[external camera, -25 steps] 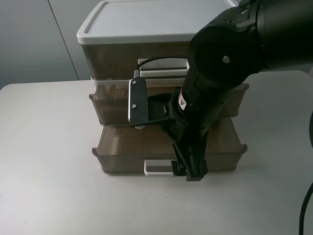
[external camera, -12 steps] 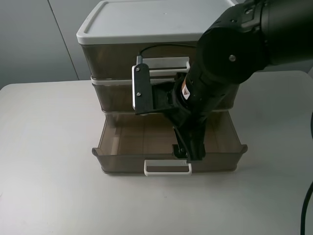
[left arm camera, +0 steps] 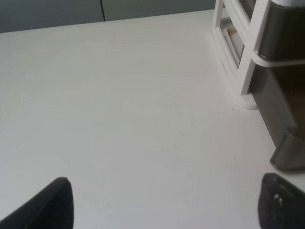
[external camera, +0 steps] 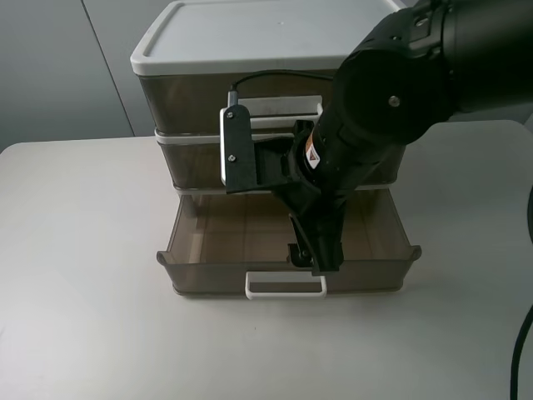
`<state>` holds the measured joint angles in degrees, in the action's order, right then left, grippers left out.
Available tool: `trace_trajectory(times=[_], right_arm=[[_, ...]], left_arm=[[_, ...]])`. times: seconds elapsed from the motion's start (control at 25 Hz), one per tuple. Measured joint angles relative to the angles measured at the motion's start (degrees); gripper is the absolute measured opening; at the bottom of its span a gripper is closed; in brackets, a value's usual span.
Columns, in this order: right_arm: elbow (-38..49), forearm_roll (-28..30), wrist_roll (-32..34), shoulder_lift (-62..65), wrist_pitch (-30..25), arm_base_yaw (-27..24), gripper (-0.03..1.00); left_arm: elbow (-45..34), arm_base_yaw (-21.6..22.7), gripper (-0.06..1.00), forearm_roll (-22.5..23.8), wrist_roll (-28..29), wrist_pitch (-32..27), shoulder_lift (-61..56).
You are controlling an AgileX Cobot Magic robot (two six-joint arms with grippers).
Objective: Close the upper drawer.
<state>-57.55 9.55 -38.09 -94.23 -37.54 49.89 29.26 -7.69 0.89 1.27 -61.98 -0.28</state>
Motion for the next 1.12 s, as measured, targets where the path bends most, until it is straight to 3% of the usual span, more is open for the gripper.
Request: trace_trajectory(times=[0.44, 0.84, 1.12], right_arm=[[0.0, -4.5, -0.1, 3.6, 0.5, 0.0, 0.70], [0.0, -5.9, -0.1, 6.7, -5.8, 0.0, 0.70], [1.5, -5.9, -0.1, 6.7, -2.9, 0.0, 0.70]], left_arm=[[0.0, 0.0, 0.74, 0.0, -0.1, 0.0, 0.0], [0.0, 0.0, 0.74, 0.0, -0.4, 0.0, 0.0], [0.0, 0.0, 0.74, 0.0, -0.3, 0.0, 0.0]])
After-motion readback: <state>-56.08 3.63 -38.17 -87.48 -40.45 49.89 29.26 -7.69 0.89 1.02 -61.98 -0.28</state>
